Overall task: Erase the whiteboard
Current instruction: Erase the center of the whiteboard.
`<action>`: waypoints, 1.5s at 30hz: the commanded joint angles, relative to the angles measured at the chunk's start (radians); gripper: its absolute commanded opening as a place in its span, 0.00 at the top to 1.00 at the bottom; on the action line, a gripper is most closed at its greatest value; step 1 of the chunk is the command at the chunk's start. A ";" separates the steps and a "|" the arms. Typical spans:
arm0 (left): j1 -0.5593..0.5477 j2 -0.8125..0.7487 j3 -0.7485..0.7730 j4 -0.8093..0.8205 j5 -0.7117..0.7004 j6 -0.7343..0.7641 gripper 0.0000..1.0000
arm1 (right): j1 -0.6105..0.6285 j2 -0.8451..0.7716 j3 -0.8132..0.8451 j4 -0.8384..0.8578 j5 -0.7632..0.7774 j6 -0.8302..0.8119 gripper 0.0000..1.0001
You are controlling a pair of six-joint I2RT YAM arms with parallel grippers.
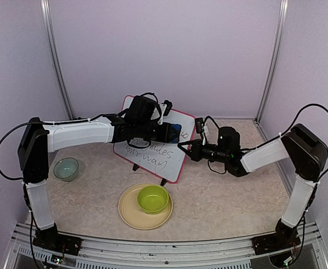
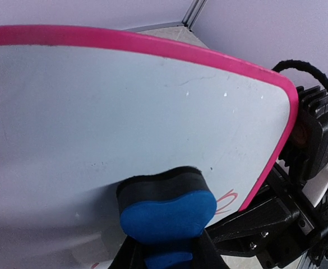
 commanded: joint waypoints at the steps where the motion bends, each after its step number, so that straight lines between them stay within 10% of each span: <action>1: 0.013 0.050 -0.066 0.073 -0.030 -0.003 0.94 | 0.076 0.067 -0.105 -0.386 -0.129 -0.265 1.00; 25: 0.010 -0.003 -0.266 0.154 -0.020 -0.056 0.95 | 0.076 0.068 -0.101 -0.388 -0.128 -0.257 0.98; 45: 0.004 -0.025 -0.332 0.174 -0.034 -0.067 0.94 | 0.072 0.037 -0.115 -0.385 -0.130 -0.250 0.64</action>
